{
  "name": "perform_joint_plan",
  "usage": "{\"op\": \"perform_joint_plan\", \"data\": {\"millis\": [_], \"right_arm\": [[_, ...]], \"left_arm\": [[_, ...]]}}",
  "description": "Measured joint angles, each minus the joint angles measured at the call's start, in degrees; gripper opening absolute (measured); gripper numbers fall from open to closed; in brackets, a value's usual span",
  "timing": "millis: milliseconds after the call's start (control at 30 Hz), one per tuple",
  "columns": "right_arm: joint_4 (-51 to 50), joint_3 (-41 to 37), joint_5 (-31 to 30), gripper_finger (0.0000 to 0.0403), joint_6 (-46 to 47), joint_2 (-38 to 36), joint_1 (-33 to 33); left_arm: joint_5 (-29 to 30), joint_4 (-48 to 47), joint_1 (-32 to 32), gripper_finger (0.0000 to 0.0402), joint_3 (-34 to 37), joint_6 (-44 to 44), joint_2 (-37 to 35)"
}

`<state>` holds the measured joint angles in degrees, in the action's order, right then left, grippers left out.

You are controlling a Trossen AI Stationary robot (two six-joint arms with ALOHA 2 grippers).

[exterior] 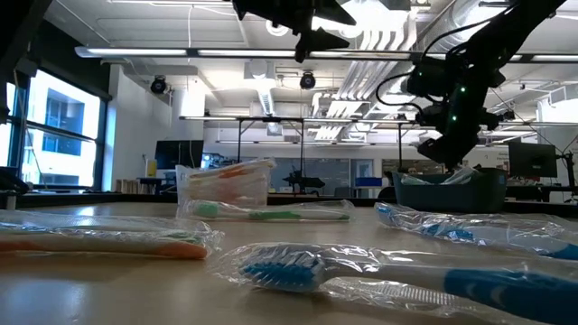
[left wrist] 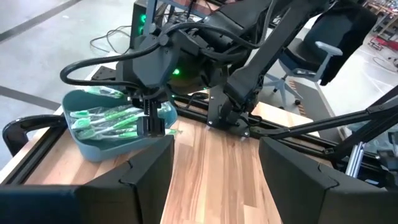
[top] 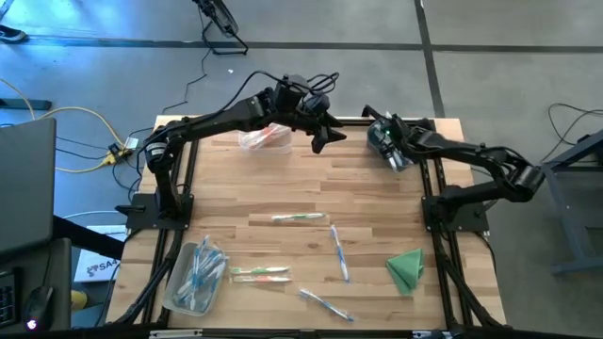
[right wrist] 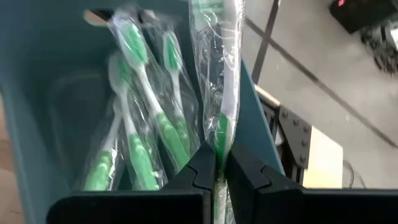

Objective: Pick & Place Toothbrushes
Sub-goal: Put the middle green toothbrush into the blue bin, then put the top green toothbrush into the blue bin

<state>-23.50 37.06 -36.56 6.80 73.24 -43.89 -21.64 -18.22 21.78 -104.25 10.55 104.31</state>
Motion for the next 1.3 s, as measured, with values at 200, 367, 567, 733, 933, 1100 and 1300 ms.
{"op": "perform_joint_plan", "data": {"millis": [200,367,567,733,933,1100,1300], "right_arm": [[-2.84,0.0,1.14,0.0071,5.16,0.08,-1.24],[-3.12,0.0,1.37,0.0148,5.39,0.07,-0.75],[-6.31,2.12,1.44,0.0183,5.43,-2.33,1.35],[-9.22,6.79,4.07,0.0172,5.62,-6.61,4.32],[-4.34,9.18,21.66,0.0156,5.94,-12.71,7.43],[1.91,9.18,33.15,0.0149,10.49,-16.27,9.07],[3.3,9.18,41.94,0.0142,9.69,-18.83,9.5]], "left_arm": [[0.18,-0.01,0.0,0.023,0.0,-0.02,0.0],[0.24,-0.02,0.0,0.023,0.0,-0.02,0.0],[0.33,-0.32,0.0,0.023,-0.02,0.24,0.0],[0.32,-0.68,0.0,0.023,-0.02,0.42,0.0],[0.3,-2.15,-0.02,0.023,-0.04,0.42,0.0],[0.3,-2.58,-0.04,0.023,-0.04,0.42,0.0],[3.41,-3.51,-0.69,0.0229,-0.07,0.03,0.0]]}}
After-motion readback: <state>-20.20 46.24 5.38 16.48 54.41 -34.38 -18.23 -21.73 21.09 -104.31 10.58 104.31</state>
